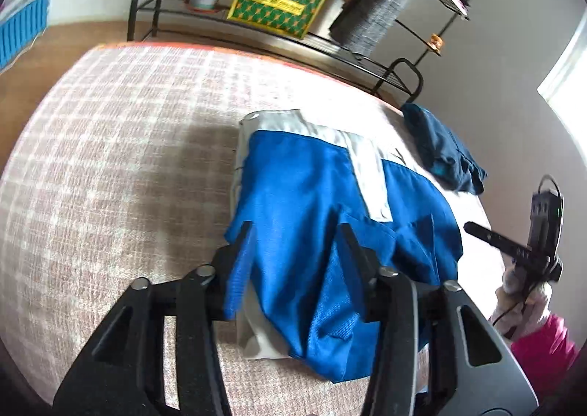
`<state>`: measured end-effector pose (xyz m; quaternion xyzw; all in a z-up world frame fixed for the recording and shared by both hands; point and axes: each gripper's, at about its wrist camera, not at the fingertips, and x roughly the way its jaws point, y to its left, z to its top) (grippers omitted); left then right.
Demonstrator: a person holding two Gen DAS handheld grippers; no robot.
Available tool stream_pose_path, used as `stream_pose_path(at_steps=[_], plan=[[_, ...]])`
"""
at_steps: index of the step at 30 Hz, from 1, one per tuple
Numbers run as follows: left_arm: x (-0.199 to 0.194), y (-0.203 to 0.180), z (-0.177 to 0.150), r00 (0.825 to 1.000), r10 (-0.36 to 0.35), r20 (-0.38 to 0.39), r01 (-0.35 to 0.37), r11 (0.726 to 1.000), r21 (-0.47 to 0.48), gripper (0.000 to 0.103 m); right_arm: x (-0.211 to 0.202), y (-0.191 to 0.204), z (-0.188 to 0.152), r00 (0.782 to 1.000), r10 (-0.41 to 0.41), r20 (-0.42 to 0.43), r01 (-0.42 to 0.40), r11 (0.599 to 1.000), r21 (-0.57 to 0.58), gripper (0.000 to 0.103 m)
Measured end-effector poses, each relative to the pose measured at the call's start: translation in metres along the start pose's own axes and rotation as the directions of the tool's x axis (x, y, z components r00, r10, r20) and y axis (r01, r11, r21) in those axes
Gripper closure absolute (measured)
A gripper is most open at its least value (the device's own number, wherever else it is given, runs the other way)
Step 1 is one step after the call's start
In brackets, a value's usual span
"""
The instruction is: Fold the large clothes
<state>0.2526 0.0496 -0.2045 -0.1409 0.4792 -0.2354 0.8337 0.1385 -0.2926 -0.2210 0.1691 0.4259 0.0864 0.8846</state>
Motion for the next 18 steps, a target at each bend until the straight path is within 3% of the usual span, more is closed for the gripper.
stream_pose_path(at_steps=[2,4,5,6,7,9,11,14,16,18], plan=[[0.008,0.029,0.008,1.0,-0.018,-0.013,0.016,0.993,-0.118,0.04,0.002,-0.01,-0.006,1.0,0.005,-0.002,-0.005,0.999,0.053,0.036],[0.02,0.045,0.014,0.999,-0.039,-0.035,0.033,0.985,-0.169,0.04,0.007,-0.02,-0.013,0.999,0.033,-0.017,-0.031,0.994,0.107,0.036],[0.027,0.051,0.014,0.997,-0.052,-0.051,0.042,0.981,-0.188,0.04,0.013,-0.026,-0.015,0.998,0.06,-0.036,-0.054,0.988,0.142,0.041],[0.032,0.058,0.014,0.995,-0.075,-0.066,0.059,0.975,-0.214,0.04,0.019,-0.031,-0.017,0.994,0.094,-0.054,-0.083,0.981,0.177,0.053],[0.044,0.059,0.012,0.991,-0.1,-0.091,0.077,0.969,-0.236,0.045,0.026,-0.036,-0.019,0.989,0.127,-0.075,-0.109,0.972,0.21,0.06],[0.06,0.06,0.007,0.977,-0.158,-0.144,0.114,0.955,-0.272,0.097,0.036,-0.045,-0.021,0.981,0.173,-0.092,-0.143,0.953,0.267,0.08],[0.062,0.059,0.002,0.971,-0.201,-0.13,0.151,0.936,-0.317,0.099,0.038,-0.052,-0.02,0.962,0.263,-0.075,-0.227,0.92,0.32,0.096],[0.048,0.057,-0.004,0.966,-0.239,-0.095,0.194,0.92,-0.341,0.101,0.026,-0.052,-0.014,0.952,0.301,-0.049,-0.273,0.913,0.304,0.101],[0.046,0.058,-0.011,0.973,-0.205,-0.11,0.16,0.932,-0.326,0.101,0.023,-0.049,-0.013,0.965,0.252,-0.069,-0.229,0.943,0.241,0.101],[0.056,0.059,-0.019,0.981,-0.121,-0.153,0.075,0.958,-0.278,0.101,0.039,-0.053,-0.018,0.973,0.196,-0.124,-0.162,0.957,0.241,0.102]])
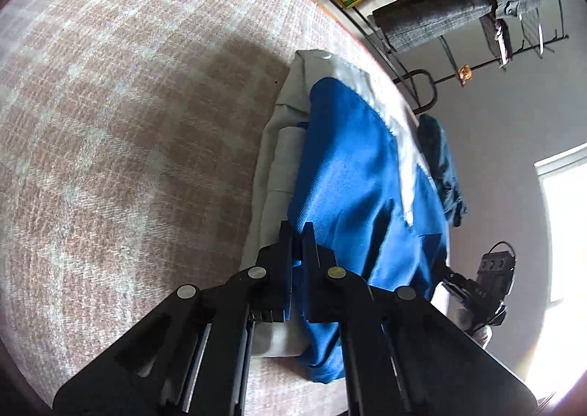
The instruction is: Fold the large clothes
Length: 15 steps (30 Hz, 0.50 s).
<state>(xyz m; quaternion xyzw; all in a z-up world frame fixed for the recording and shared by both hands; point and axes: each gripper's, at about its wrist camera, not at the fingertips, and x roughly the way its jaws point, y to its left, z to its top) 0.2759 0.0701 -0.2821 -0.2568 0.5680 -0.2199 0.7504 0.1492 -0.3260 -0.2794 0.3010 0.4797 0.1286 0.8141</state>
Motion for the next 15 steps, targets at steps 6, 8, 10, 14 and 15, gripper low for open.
stream_pose_path(at_steps=[6,8,10,14,15], plan=[[-0.006,-0.02,-0.001,0.992,0.126,0.016,-0.127,0.977,0.168,0.098,0.012,0.025,-0.007,0.988,-0.148,-0.034,0.14,0.975,-0.174,0.091],[-0.026,-0.032,0.002,0.988,0.143,0.066,-0.154,0.964,0.218,0.098,-0.008,0.038,-0.007,0.981,-0.194,0.018,0.193,0.952,-0.237,0.075],[-0.046,-0.046,0.006,0.982,0.14,0.128,-0.17,0.951,0.259,0.097,-0.029,0.051,-0.004,0.97,-0.221,0.105,0.242,0.926,-0.29,0.071],[-0.052,-0.081,0.024,0.968,0.147,0.202,-0.209,0.919,0.335,0.097,-0.044,0.072,0.018,0.952,-0.195,0.235,0.264,0.912,-0.313,0.068],[-0.048,-0.089,0.03,0.964,0.156,0.216,-0.226,0.91,0.348,0.097,-0.04,0.076,0.025,0.95,-0.19,0.248,0.264,0.911,-0.315,0.066]])
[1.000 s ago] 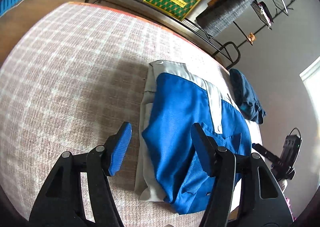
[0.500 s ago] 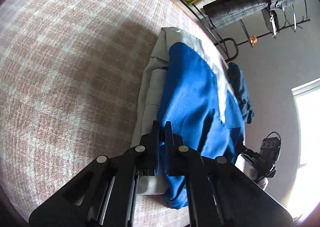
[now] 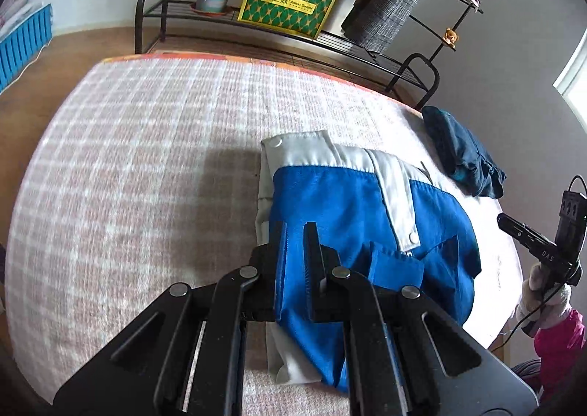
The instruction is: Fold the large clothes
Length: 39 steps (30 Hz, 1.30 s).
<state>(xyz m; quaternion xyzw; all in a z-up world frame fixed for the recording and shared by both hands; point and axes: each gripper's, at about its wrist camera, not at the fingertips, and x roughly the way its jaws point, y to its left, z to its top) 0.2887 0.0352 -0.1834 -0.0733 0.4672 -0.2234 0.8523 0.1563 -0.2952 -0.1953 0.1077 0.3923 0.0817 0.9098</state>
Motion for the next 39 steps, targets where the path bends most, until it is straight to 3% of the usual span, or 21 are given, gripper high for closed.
stream_pose_path(at_steps=[3,7,11,16,22,26,29,35,39], plan=[[0.023,-0.018,0.02,1.0,0.01,0.001,-0.01,0.999,0.04,0.097,0.026,0.014,0.018,0.999,-0.032,-0.012,0.031,0.998,-0.054,0.069],[0.069,-0.03,0.038,0.998,0.025,-0.058,-0.021,0.997,0.079,0.097,0.071,0.026,0.031,0.994,-0.056,-0.091,0.047,0.994,-0.101,0.073],[0.11,-0.03,0.038,0.992,0.068,-0.104,-0.053,0.989,0.14,0.097,0.103,0.023,0.034,0.989,-0.069,-0.13,0.052,0.99,-0.128,0.073],[0.139,-0.02,0.021,0.99,0.05,-0.13,-0.028,0.986,0.166,0.097,0.132,0.014,0.021,0.978,-0.055,-0.199,0.026,0.989,-0.145,0.074],[0.114,-0.021,0.027,0.989,0.042,-0.138,-0.023,0.99,0.139,0.097,0.122,0.019,0.026,0.971,-0.097,-0.218,0.063,0.985,-0.159,0.074],[0.077,-0.023,0.012,0.993,0.027,-0.113,-0.009,0.988,0.156,0.097,0.074,0.02,0.015,0.984,-0.008,-0.179,-0.01,0.995,-0.102,0.075],[0.072,-0.022,-0.005,0.989,0.038,-0.142,-0.013,0.985,0.174,0.097,0.058,0.021,-0.008,0.982,-0.005,-0.189,-0.014,0.995,-0.1,0.074],[0.085,-0.011,-0.031,0.987,0.024,-0.161,-0.004,0.993,0.121,0.097,0.068,0.01,-0.036,0.974,0.002,-0.224,-0.011,0.999,-0.041,0.075],[0.083,-0.007,-0.033,0.987,0.013,-0.16,0.003,0.995,0.104,0.097,0.073,0.015,-0.04,0.973,-0.034,-0.227,0.017,0.997,-0.076,0.074]])
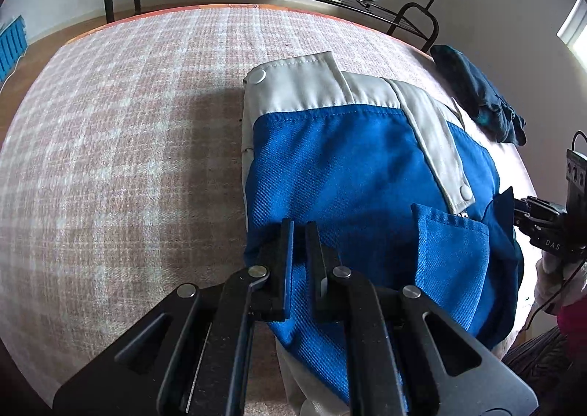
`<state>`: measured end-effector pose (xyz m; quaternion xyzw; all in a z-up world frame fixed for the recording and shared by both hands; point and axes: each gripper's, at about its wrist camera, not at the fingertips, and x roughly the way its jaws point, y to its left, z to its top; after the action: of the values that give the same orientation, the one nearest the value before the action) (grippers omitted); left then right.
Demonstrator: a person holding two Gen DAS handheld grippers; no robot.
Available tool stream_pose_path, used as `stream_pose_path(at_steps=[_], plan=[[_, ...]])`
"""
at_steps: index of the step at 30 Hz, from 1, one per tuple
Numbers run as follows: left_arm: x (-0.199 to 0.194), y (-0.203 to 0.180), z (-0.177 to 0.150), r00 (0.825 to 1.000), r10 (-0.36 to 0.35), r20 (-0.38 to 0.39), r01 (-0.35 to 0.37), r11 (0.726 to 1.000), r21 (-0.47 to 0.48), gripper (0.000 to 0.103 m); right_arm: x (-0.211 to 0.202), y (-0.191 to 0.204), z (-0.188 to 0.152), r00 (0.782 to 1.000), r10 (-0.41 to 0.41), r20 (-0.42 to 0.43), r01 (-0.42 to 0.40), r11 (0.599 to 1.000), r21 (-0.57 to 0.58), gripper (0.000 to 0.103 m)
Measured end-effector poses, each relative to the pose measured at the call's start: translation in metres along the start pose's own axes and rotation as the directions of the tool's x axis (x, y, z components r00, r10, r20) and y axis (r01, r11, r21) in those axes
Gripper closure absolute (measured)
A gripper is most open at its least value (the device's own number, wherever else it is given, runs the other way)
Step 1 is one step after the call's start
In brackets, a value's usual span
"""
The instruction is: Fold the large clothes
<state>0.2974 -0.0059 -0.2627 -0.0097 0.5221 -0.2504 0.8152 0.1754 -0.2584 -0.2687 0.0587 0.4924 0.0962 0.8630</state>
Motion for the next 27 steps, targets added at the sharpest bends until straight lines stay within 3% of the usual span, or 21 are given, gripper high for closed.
stream_pose_path(at_steps=[2,4,5,6,8,9,12,14,17,21,25,27], plan=[[-0.006,0.005,0.003,0.999,-0.02,-0.025,0.019,0.999,-0.033,0.097,-0.004,0.002,0.004,1.0,-0.01,-0.02,0.009,1.0,-0.01,0.075],[-0.019,0.016,0.007,0.997,-0.078,-0.017,0.076,0.993,-0.088,0.095,-0.018,-0.001,0.005,1.0,0.03,0.001,-0.03,1.0,0.001,0.073],[-0.026,0.022,0.008,0.995,-0.098,0.002,0.097,0.989,-0.115,0.084,-0.027,-0.005,0.004,0.998,0.058,0.025,-0.059,0.998,0.016,0.069],[-0.032,0.03,0.009,0.992,-0.122,0.019,0.123,0.981,-0.148,0.061,-0.035,-0.01,0.002,0.996,0.076,0.051,-0.077,0.996,0.034,0.058],[-0.038,0.049,0.01,0.98,-0.195,0.048,0.201,0.951,-0.234,0.032,-0.049,-0.02,-0.003,0.99,0.09,0.109,-0.098,0.993,0.068,0.04],[-0.038,0.059,0.011,0.969,-0.238,0.061,0.246,0.927,-0.284,0.031,-0.053,-0.025,-0.005,0.987,0.097,0.129,-0.108,0.991,0.079,0.032],[-0.024,0.082,0.011,0.917,-0.393,0.067,0.382,0.822,-0.422,0.031,-0.054,-0.045,-0.008,0.977,0.151,0.149,-0.17,0.978,0.119,0.015],[-0.011,0.087,0.013,0.899,-0.434,0.062,0.41,0.782,-0.469,0.031,-0.047,-0.057,-0.009,0.974,0.18,0.135,-0.201,0.965,0.168,0.013],[0.005,0.088,0.012,0.894,-0.447,0.043,0.41,0.773,-0.484,0.031,-0.029,-0.072,-0.011,0.969,0.223,0.106,-0.242,0.942,0.233,0.014],[0.028,0.082,0.011,0.861,-0.509,0.001,0.44,0.744,-0.502,0.031,-0.003,-0.083,-0.013,0.946,0.317,0.063,-0.322,0.902,0.287,0.019],[0.032,0.082,0.011,0.853,-0.522,0.002,0.454,0.741,-0.495,0.031,0.01,-0.085,-0.009,0.928,0.367,0.061,-0.368,0.884,0.289,0.021],[0.033,0.084,0.013,0.846,-0.533,0.011,0.464,0.725,-0.509,0.031,0.016,-0.086,-0.006,0.911,0.407,0.064,-0.406,0.863,0.302,0.029]])
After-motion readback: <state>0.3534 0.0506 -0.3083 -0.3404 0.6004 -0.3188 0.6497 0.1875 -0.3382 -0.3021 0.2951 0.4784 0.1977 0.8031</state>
